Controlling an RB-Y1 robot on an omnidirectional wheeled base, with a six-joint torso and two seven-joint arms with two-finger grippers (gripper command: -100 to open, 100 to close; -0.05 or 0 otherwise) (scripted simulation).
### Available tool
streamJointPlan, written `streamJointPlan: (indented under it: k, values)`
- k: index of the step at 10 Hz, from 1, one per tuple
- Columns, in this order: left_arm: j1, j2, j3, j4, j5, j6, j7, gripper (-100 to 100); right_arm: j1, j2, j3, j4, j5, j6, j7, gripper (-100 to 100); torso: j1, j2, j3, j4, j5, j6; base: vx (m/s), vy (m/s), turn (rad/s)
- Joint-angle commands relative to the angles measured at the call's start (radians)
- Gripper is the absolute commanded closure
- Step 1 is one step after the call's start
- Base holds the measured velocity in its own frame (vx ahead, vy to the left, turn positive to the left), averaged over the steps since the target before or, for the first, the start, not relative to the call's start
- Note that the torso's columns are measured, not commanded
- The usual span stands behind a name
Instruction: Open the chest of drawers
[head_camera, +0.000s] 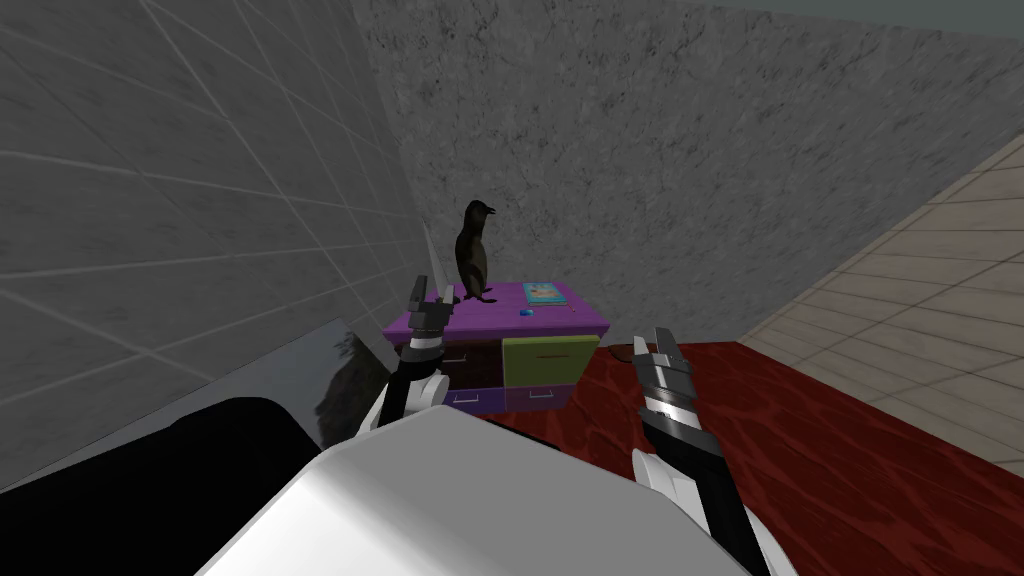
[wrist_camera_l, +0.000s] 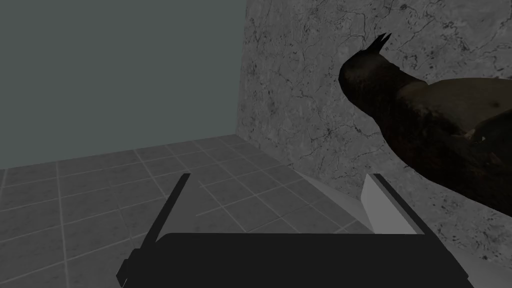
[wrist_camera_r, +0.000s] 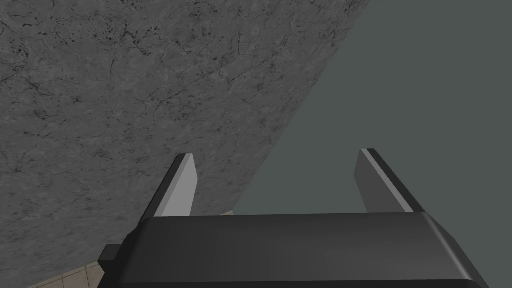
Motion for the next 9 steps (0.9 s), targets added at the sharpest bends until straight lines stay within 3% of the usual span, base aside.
streamJointPlan:
  k: [1,9]
  values:
    - [0.000,0.000,0.000,0.000,0.000,0.000,0.000,0,0.000,0.000,0.000,0.000,0.000,0.000,0.000,0,0.000,0.040,-0.082,0.041,0.000,0.000,0.000,0.000,0.000]
    - [0.000,0.000,0.000,0.000,0.000,0.000,0.000,0,0.000,0.000,0.000,0.000,0.000,0.000,0.000,0,0.000,0.618,-1.234,0.617,0.000,0.000,0.000,0.000,0.000]
